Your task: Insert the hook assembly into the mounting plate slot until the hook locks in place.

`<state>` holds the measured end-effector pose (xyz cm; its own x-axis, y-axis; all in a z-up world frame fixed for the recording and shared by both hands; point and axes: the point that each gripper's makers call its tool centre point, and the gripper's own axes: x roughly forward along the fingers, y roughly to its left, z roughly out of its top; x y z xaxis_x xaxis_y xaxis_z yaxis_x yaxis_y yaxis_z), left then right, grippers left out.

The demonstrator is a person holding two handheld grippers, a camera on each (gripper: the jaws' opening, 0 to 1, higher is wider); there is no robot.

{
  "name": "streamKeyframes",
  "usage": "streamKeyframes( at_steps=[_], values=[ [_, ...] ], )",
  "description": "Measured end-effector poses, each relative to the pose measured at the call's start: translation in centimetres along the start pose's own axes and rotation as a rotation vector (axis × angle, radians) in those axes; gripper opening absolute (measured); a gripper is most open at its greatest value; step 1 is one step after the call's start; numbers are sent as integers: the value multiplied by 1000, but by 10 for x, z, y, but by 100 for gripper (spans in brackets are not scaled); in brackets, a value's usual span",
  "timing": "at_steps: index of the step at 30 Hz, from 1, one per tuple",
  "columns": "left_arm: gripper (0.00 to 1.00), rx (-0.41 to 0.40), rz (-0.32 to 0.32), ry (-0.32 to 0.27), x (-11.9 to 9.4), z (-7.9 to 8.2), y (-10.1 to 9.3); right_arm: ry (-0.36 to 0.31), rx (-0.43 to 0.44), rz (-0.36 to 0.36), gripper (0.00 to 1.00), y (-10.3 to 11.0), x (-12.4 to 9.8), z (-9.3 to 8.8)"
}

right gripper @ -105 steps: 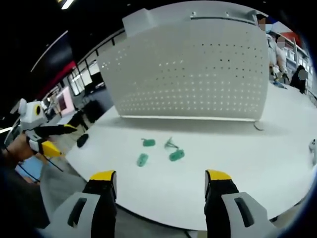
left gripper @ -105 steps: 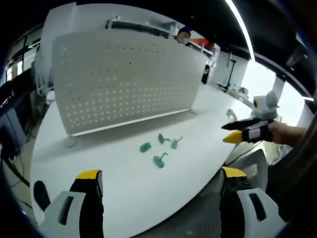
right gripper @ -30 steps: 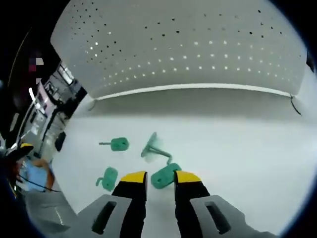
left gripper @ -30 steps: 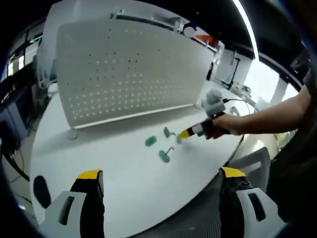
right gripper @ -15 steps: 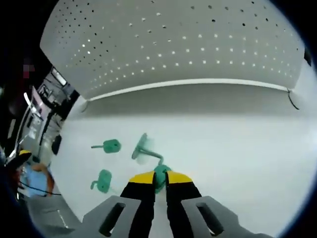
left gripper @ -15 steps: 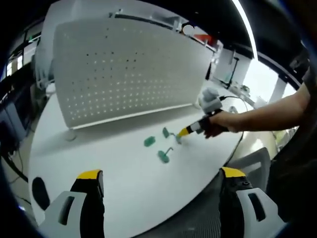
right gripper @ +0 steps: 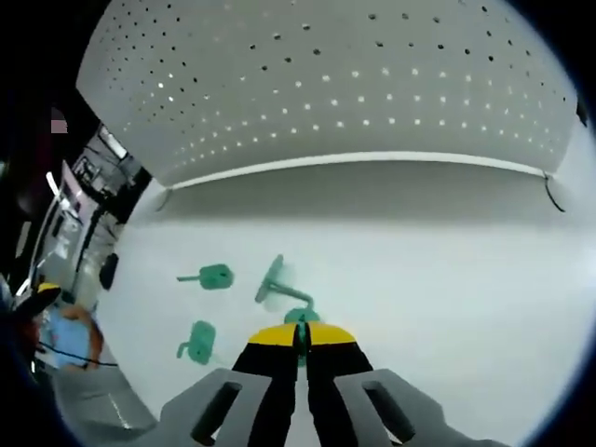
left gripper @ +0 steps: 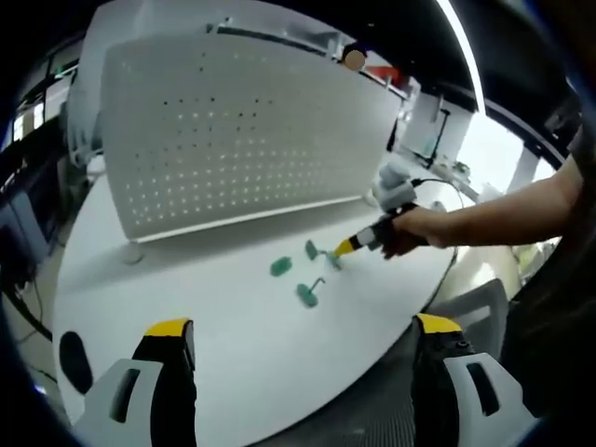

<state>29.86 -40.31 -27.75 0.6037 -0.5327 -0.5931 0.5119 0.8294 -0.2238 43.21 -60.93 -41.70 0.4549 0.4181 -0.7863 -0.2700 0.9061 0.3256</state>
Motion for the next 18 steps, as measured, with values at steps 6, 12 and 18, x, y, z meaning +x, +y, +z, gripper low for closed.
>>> streamKeyframes(
  at_steps=[6,12,18],
  values=[
    [99,8,-7,-15,-5,8,-4,-19,11,-18,0,-5,-4,3],
    [100,-4,-13,-41,-7,16,-6,-32,1,-20,0,-4,-7,7],
    [100,-21,-16,-71,-13,24,-7,-65,-25,-21,0,0,-14,14]
  ],
)
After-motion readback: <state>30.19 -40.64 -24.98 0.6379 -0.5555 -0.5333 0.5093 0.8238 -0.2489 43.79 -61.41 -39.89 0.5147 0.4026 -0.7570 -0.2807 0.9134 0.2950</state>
